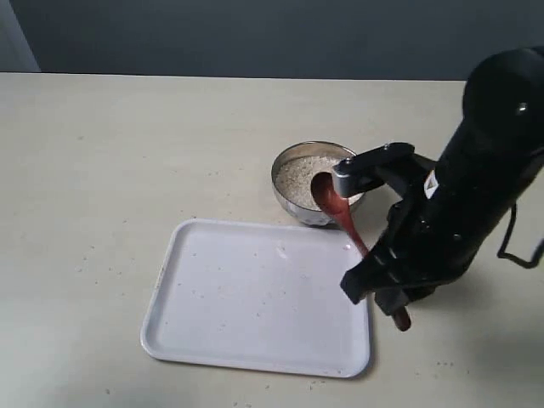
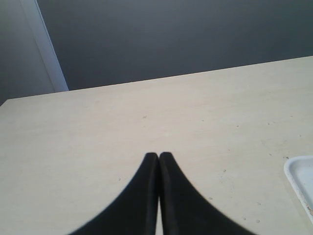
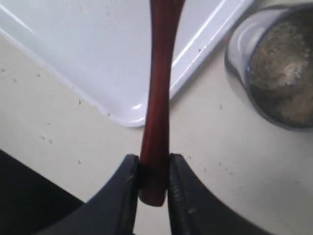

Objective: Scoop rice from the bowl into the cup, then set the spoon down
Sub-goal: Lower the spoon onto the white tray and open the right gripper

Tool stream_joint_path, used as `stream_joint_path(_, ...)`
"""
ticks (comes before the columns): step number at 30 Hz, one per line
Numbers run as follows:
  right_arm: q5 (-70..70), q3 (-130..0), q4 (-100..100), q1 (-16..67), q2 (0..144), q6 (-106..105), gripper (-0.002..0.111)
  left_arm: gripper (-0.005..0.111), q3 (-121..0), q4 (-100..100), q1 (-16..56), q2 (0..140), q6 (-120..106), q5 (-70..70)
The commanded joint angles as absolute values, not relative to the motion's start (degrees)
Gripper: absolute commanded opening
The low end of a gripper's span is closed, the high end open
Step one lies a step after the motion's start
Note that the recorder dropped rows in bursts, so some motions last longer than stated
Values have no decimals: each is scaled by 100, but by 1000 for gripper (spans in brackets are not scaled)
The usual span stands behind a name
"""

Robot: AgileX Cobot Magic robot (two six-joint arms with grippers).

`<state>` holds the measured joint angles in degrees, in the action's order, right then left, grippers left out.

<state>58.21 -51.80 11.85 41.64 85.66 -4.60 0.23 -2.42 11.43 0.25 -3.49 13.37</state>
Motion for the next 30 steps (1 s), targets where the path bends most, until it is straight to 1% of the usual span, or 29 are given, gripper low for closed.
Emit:
stream_joint_path(1, 5507, -5537, 1520, 4172, 9206, -562, -1, 1, 0, -247, 1163, 0, -311, 1329)
stream_joint_path(8, 5860, -6423, 2153, 4172, 9977, -1057, -1, 1, 0, -247, 1163, 0, -311, 1329)
stream_joint_path(15, 6528, -6770, 2260, 4393, 10781, -1226, -1, 1, 0, -247, 1163, 0, -311, 1329)
stream_joint_path(22, 6230, -6783, 2283, 4818, 11203, -1501, -1, 1, 0, -247, 1163, 0, -311, 1329)
stream_joint_path(27, 6136, -6850, 2340, 4879, 11385, -1745, -1, 1, 0, -247, 1163, 0, -311, 1329)
stream_joint_path(28, 6125, -6875, 2340, 4879, 11416, -1783, 1, 1, 0, -247, 1163, 0, -311, 1329)
stream_joint_path(30, 6112, -6943, 2328, 4879, 11468, -1795, 9, 1, 0, -247, 1163, 0, -311, 1329)
